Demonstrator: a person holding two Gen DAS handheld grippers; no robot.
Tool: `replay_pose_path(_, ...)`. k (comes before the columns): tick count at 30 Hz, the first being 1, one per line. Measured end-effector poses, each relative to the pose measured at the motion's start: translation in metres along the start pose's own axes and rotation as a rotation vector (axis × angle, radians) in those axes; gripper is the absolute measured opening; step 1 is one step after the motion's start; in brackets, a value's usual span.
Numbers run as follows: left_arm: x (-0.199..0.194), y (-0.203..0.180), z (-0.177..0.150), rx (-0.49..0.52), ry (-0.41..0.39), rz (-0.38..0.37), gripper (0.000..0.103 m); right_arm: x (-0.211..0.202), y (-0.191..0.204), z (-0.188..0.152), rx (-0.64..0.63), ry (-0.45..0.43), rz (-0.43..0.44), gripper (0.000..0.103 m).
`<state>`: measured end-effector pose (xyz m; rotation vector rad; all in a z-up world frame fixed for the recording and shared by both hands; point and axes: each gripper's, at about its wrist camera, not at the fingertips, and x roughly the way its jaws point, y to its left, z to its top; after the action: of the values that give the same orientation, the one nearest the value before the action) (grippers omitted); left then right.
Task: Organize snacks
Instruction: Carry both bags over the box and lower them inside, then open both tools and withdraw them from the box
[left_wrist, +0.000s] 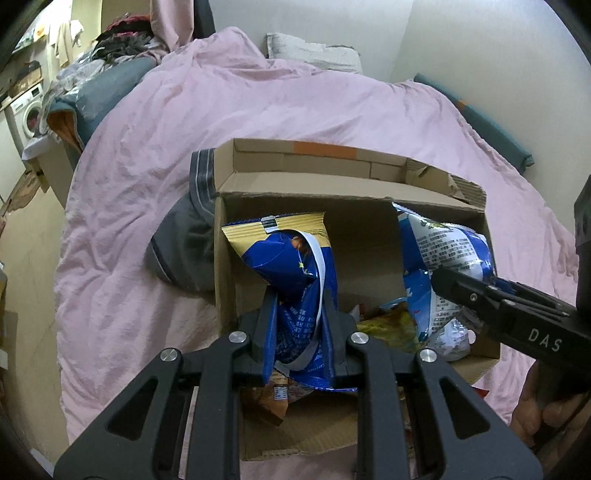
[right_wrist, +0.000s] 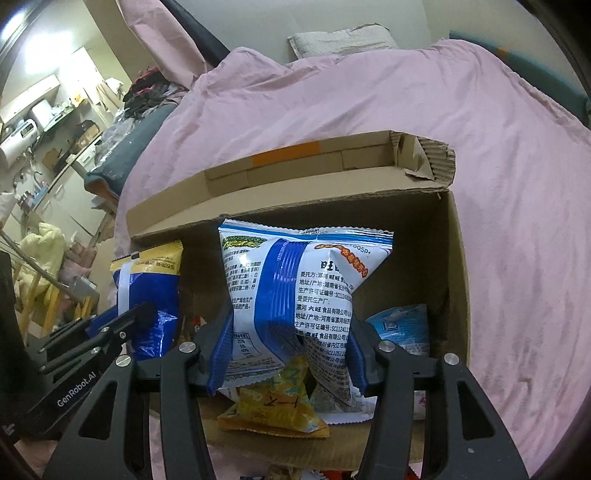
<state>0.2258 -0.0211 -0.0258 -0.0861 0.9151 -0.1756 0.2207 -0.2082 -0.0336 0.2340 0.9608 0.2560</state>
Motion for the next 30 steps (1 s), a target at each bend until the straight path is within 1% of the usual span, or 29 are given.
replay_pose_path(9, 0.000, -0.001, -0.002, -0.003, 0.000, 0.003, 0.020, 0.001, 0.006, 0.000, -0.015, -0.001, 0.012, 0.056)
replay_pose_path(11, 0.000, -0.002, -0.003, 0.000, 0.000, 0.014, 0.020, 0.000, 0.006, 0.000, -0.015, -0.004, 0.019, 0.056)
replay_pose_path(15, 0.000, -0.002, -0.004, -0.011, 0.008, 0.012, 0.021, 0.001, 0.004, 0.000, -0.017, -0.004, 0.025, 0.058)
replay_pose_path(19, -0.001, 0.000, -0.003, -0.038, 0.013, -0.018, 0.021, -0.001, 0.005, 0.000, -0.020, -0.007, 0.028, 0.059)
replay_pose_path(21, -0.002, 0.001, -0.003, -0.041, 0.011, -0.018, 0.028, -0.002, 0.005, 0.001, -0.017, -0.014, 0.037, 0.070)
replay_pose_path(22, -0.003, 0.000, -0.002, -0.041, 0.007, -0.017, 0.040, -0.003, 0.005, 0.001, -0.017, -0.021, 0.038, 0.084)
replay_pose_path(23, -0.004, 0.000, -0.002, -0.041, 0.002, -0.016, 0.053, -0.005, 0.006, 0.001, -0.019, -0.034, 0.033, 0.090)
replay_pose_path(24, -0.005, -0.001, -0.002, -0.041, -0.005, -0.013, 0.059, -0.006, 0.006, 0.001, -0.020, -0.043, 0.035, 0.090)
replay_pose_path(25, -0.007, -0.001, -0.002, -0.043, -0.012, -0.008, 0.069, -0.007, 0.007, 0.001, -0.023, -0.048, 0.037, 0.090)
replay_pose_path(26, -0.008, 0.000, -0.002, -0.047, -0.016, -0.004, 0.071, -0.008, 0.006, 0.001, -0.023, -0.047, 0.039, 0.090)
replay_pose_path(30, -0.007, 0.002, -0.001, -0.047, -0.005, -0.007, 0.076, -0.008, 0.005, 0.002, -0.013, -0.043, 0.040, 0.090)
